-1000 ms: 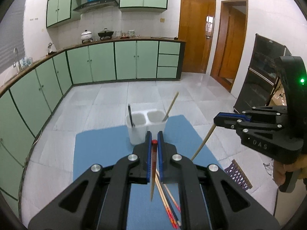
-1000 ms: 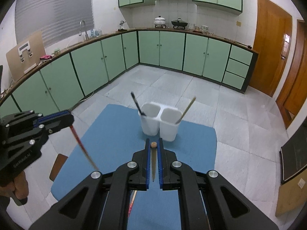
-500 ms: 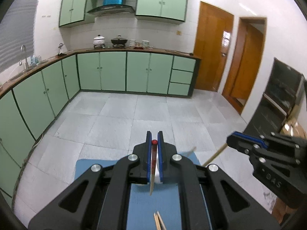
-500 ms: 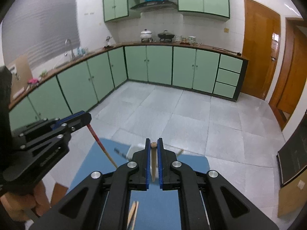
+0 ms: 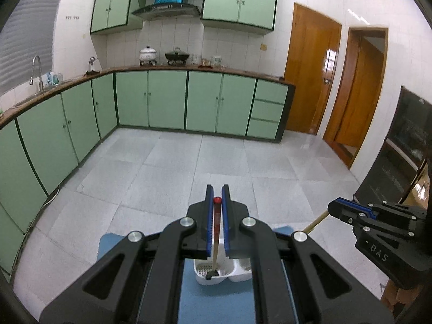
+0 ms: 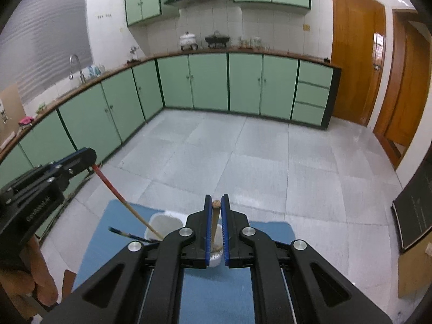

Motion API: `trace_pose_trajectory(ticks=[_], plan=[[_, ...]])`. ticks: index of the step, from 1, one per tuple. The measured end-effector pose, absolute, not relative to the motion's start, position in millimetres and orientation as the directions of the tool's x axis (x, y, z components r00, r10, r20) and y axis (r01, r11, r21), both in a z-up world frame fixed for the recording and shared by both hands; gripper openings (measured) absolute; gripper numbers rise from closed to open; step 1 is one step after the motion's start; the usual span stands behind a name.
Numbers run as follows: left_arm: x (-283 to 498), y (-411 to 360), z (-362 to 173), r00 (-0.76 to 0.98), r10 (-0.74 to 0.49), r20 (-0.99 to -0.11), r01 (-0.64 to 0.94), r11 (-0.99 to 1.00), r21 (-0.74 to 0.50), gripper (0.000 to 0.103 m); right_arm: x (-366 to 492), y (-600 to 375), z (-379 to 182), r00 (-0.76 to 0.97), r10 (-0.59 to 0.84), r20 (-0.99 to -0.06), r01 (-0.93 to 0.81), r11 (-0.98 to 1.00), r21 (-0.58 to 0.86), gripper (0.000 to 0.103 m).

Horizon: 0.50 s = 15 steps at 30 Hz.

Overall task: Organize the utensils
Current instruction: 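Carry both chopsticks to the white holder and open both grippers to drop them in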

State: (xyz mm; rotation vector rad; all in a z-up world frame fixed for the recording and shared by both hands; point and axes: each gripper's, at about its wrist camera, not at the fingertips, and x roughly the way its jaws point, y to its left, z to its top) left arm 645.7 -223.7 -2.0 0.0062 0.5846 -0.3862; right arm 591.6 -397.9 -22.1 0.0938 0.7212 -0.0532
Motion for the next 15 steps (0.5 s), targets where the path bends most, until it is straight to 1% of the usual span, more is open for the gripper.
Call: trace_pose_trajectory(ticks=[6, 8, 10, 12, 14, 15], plan=[[653, -211, -25, 0.750, -0.323, -0.577, 0.341, 0.937, -0.082, 0.008, 596, -403, -44, 0.734, -0.002, -0.680, 0.092, 0.991, 0.096, 0.008], [652, -207, -22, 0.755, -0.314, -0.576, 0.335, 0.939, -0.073, 0.023, 591, -404, -42, 0.741, -0.001, -0.672, 0.092, 0.991, 0.101, 0.008], [647, -201, -16, 0.766, -0.308, -0.565, 0.332, 0.941, -0.062, 0.029, 584, -407, -37, 0.751, 0.002, -0.660, 0.092, 0.990, 0.107, 0.008], [638, -191, -7, 0.775, -0.308, -0.552, 0.335, 0.941, -0.055, 0.032, 574, -408, -32, 0.766, 0.003, -0.643, 0.088, 0.990, 0.109, 0.009], [625, -182, -1, 0.789, -0.299, -0.537, 0.330, 0.943, -0.041, 0.040, 556, -408, -29, 0.779, 0.009, -0.627, 0.079, 0.991, 0.112, 0.009], [616, -176, 3, 0.793, -0.299, -0.531, 0.331, 0.943, -0.036, 0.042, 550, -409, -28, 0.784, 0.012, -0.620, 0.075, 0.991, 0.114, 0.010]])
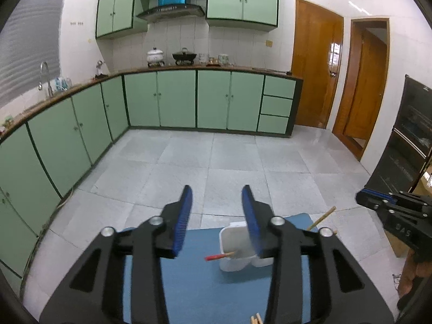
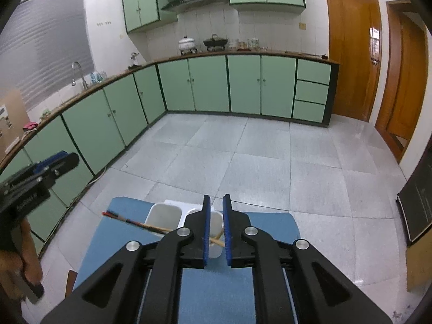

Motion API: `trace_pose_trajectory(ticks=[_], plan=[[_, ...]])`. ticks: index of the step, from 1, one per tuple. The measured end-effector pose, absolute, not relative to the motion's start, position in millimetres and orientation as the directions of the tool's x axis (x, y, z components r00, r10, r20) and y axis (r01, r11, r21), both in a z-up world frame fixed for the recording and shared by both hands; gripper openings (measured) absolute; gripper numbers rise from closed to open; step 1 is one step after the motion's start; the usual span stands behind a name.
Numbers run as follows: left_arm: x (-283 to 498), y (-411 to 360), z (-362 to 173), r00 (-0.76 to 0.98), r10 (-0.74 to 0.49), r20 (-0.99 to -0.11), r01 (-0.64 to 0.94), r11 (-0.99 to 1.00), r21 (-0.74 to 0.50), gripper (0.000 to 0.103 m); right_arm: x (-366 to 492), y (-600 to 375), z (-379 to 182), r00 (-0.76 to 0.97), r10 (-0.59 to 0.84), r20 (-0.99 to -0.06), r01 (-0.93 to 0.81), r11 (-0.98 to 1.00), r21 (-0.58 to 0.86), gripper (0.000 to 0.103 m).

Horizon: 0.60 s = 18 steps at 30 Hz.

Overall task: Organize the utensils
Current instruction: 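Carry both chopsticks to the white holder and open both grippers to drop them in, then move both grippers back over the remaining chopsticks on the table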

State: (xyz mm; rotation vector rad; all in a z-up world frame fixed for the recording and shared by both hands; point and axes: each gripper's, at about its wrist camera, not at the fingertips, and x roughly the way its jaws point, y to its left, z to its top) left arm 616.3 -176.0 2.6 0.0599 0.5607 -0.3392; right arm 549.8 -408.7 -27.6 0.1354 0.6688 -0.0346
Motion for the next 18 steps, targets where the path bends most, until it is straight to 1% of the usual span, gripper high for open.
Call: trace_pose_trajectory(ticks=[2, 3, 5, 6, 8, 10, 11, 14, 16, 18], plan=[[599, -166, 6, 0.801, -0.302, -0.517, 0.339, 0.940, -0.023, 0.046, 521, -405, -28, 0.801, 0.019, -0.598, 0.052, 0.993, 0.101, 0.012], [587, -159, 6, 0.808, -0.297, -0.509, 0.340, 0.940, -0.008, 0.051, 504, -404, -30, 0.810, 0.018, -0.586, 0.042, 0.995, 0.089, 0.013], [561, -145, 1, 0.816, -0.297, -0.496, 0.348, 0.938, 0.011, 0.059, 475, -398, -37, 0.825, 0.015, -0.564, 0.024, 0.998, 0.061, 0.018], [547, -137, -3, 0.818, -0.298, -0.492, 0.352, 0.936, 0.019, 0.060, 457, -394, -44, 0.833, 0.008, -0.554, 0.017, 0.999, 0.040, 0.020], [522, -124, -15, 0.818, -0.301, -0.490, 0.356, 0.934, 0.020, 0.068, 424, -387, -60, 0.844, 0.005, -0.537, 0.008, 1.000, 0.023, 0.028], [491, -111, -37, 0.815, -0.302, -0.494, 0.358, 0.933, 0.020, 0.073, 389, -378, -84, 0.847, 0.007, -0.532, 0.000, 1.000, 0.014, 0.031], [478, -108, -47, 0.811, -0.305, -0.499, 0.365, 0.931, 0.023, 0.075, 375, -373, -96, 0.847, 0.006, -0.532, 0.000, 1.000, 0.011, 0.034], [439, -95, -83, 0.797, -0.312, -0.518, 0.374, 0.927, 0.017, 0.078, 329, -355, -143, 0.835, 0.019, -0.550, -0.007, 1.000, 0.024, 0.037], [413, -87, -109, 0.776, -0.329, -0.539, 0.373, 0.927, -0.029, 0.083, 305, -343, -170, 0.825, 0.028, -0.564, -0.010, 0.999, 0.034, 0.037], [386, -81, -140, 0.751, -0.344, -0.564, 0.368, 0.927, -0.076, 0.084, 280, -328, -202, 0.814, 0.029, -0.580, -0.015, 0.999, 0.029, 0.037]])
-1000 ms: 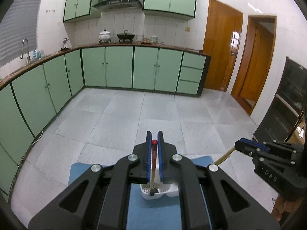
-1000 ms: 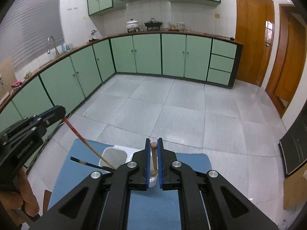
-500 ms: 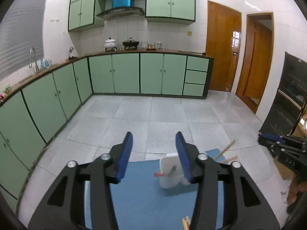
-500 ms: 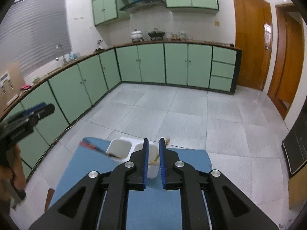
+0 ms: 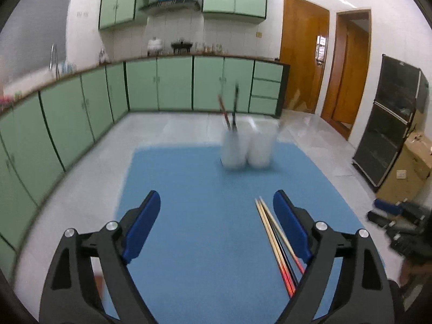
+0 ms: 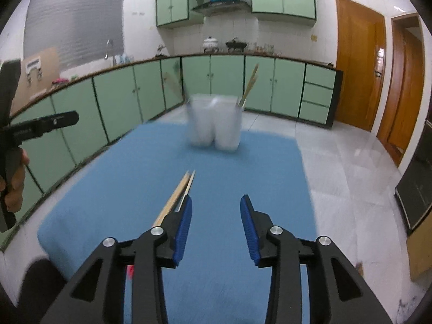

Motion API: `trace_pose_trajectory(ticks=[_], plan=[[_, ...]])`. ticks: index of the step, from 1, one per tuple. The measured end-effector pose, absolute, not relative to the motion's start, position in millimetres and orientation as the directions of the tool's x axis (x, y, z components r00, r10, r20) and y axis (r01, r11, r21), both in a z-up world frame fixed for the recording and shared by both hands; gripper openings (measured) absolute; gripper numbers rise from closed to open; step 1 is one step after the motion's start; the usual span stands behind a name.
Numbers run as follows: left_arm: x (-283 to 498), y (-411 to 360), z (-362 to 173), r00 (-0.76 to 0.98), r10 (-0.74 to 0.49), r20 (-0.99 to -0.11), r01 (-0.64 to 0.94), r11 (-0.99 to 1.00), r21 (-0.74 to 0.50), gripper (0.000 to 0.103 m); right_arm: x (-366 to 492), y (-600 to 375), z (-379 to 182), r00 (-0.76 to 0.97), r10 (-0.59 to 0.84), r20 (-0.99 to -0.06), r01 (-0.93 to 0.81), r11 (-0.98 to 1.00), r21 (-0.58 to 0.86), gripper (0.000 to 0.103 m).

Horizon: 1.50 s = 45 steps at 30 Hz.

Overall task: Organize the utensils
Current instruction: 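Move both grippers back over the remaining chopsticks on the table, then grasp a red-patterned chopstick with the right gripper while the left grasps another red-patterned one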

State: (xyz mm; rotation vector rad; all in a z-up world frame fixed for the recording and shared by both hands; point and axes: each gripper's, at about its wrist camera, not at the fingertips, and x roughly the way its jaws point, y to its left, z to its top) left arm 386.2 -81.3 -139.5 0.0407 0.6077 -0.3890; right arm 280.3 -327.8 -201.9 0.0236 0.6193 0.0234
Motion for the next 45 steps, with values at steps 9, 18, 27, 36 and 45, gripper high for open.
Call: trace_pose_trajectory(ticks=[9, 18, 27, 36, 45], plan=[[310, -79, -238, 0.701, -0.315, -0.640, 0.358, 0.931, -0.067, 0.086, 248, -285, -293, 0.724, 0.081, -0.685, -0.051, 0.997, 0.064, 0.037], [303, -64, -274, 0.680, -0.285, -0.675, 0.330, 0.942, -0.066, 0.086, 271, -269, -306, 0.746, 0.086, -0.660, -0.075, 0.996, 0.045, 0.039], [305, -77, -283, 0.672, -0.303, -0.676, 0.361, 0.931, -0.058, 0.086, 297, -281, -308, 0.753, 0.039, -0.657, -0.035, 0.999, 0.019, 0.006], [299, -120, -299, 0.646, -0.322, -0.693, 0.441, 0.897, -0.006, 0.086, 278, -337, -310, 0.741, -0.009, -0.672, 0.085, 0.993, 0.081, 0.006], [307, -143, -302, 0.651, -0.294, -0.700, 0.429, 0.903, 0.019, 0.086, 274, -344, -311, 0.748, 0.009, -0.664, 0.092, 0.989, 0.116, 0.006]])
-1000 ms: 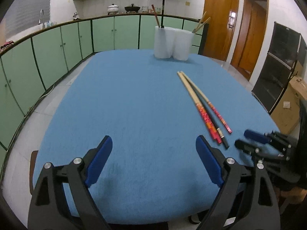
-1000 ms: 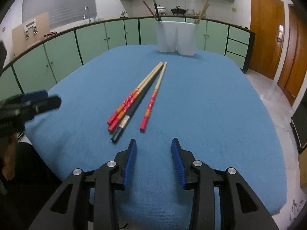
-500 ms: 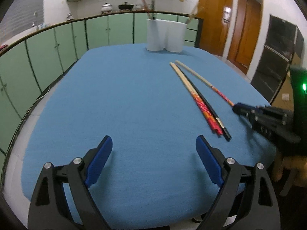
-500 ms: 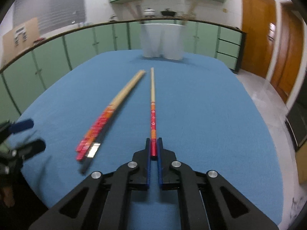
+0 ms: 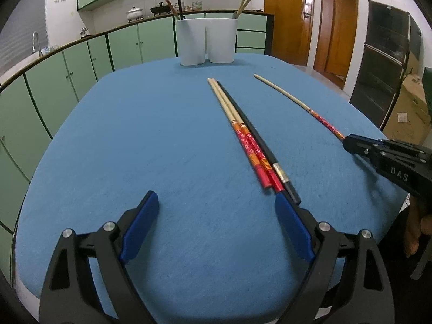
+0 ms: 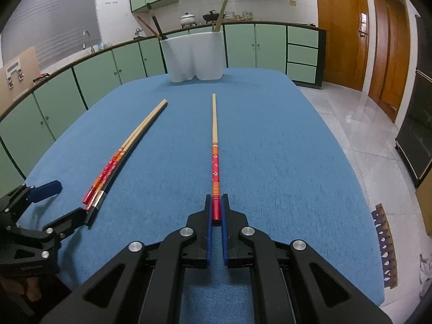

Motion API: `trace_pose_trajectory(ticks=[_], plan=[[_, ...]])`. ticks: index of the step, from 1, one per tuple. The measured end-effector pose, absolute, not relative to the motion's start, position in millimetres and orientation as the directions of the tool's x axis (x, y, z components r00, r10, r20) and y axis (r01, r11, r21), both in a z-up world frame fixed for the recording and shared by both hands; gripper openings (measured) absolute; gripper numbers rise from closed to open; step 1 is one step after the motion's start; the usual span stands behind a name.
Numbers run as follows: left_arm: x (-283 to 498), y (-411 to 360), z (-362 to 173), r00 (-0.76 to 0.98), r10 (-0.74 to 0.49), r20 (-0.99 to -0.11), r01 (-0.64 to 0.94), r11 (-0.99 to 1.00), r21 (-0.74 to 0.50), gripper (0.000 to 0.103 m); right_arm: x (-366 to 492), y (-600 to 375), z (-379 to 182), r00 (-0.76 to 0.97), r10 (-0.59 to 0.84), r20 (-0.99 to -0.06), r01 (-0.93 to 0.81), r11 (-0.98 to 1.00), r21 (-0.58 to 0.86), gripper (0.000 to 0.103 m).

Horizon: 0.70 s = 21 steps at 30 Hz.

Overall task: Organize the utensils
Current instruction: 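Grasp a red-patterned chopstick with the right gripper while the left grasps another red-patterned one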

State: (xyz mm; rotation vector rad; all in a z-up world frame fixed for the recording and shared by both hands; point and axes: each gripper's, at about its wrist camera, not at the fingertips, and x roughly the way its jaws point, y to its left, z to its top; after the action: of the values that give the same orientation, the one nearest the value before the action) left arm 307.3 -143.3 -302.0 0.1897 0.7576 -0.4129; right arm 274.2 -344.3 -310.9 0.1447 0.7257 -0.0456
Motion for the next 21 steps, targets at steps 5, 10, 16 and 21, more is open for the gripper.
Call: trace_pose_trajectory(ticks=[5, 10, 16, 21], plan=[[306, -157, -303, 0.650, -0.309, -0.695, 0.440, 0.898, 0.012, 0.086, 273, -345, -312, 0.750, 0.012, -0.662, 0.089, 0.989, 0.118, 0.006], [305, -150, -302, 0.641, -0.308, -0.703, 0.429, 0.903, -0.005, 0.086, 271, -347, -313, 0.751, 0.015, -0.660, 0.091, 0.988, 0.125, 0.006], [305, -147, -303, 0.648, -0.294, -0.703, 0.418, 0.908, 0.005, 0.086, 271, -347, -313, 0.751, 0.014, -0.660, 0.094, 0.987, 0.128, 0.006], [308, -152, -303, 0.649, -0.295, -0.701, 0.418, 0.908, 0.005, 0.086, 271, -347, -312, 0.751, 0.012, -0.660, 0.094, 0.988, 0.124, 0.006]])
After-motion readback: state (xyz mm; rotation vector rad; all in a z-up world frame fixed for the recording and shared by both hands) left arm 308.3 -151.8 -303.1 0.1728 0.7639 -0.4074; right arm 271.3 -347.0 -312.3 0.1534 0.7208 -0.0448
